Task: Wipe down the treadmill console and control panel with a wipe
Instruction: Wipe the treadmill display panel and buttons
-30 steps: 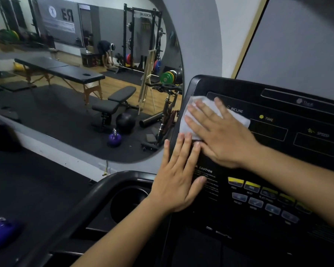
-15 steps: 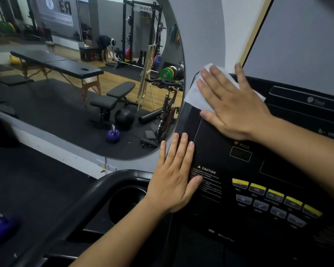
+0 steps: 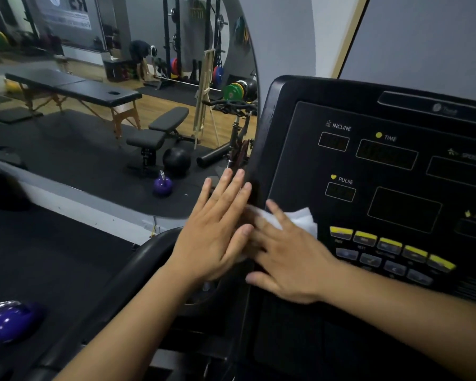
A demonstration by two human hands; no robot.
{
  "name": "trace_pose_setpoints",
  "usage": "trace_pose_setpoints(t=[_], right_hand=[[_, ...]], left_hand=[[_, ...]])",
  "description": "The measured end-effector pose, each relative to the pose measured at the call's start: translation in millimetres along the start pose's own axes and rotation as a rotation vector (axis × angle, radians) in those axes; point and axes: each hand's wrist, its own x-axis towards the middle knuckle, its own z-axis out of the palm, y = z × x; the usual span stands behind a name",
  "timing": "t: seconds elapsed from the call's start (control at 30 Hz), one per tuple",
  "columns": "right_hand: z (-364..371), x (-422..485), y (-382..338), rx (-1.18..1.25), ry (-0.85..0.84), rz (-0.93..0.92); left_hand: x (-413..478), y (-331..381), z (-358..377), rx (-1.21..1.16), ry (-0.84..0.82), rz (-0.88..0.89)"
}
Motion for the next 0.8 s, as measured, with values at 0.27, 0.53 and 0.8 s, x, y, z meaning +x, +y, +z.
trace_pose_setpoints(t=[0.27, 0.53, 0.8], right_hand=[[-30, 16, 74, -0.200, 0.042, 0.106], [-63, 26, 117, -0.180, 0.075, 0.454], [-15, -34, 46, -0.105, -0.004, 0.102]], left_hand=[[-4, -1, -1, 0.002, -0.012, -0.005], [22, 31, 20, -0.057, 0.036, -0.003], [37, 35, 49, -0.050, 0.090, -0.007]])
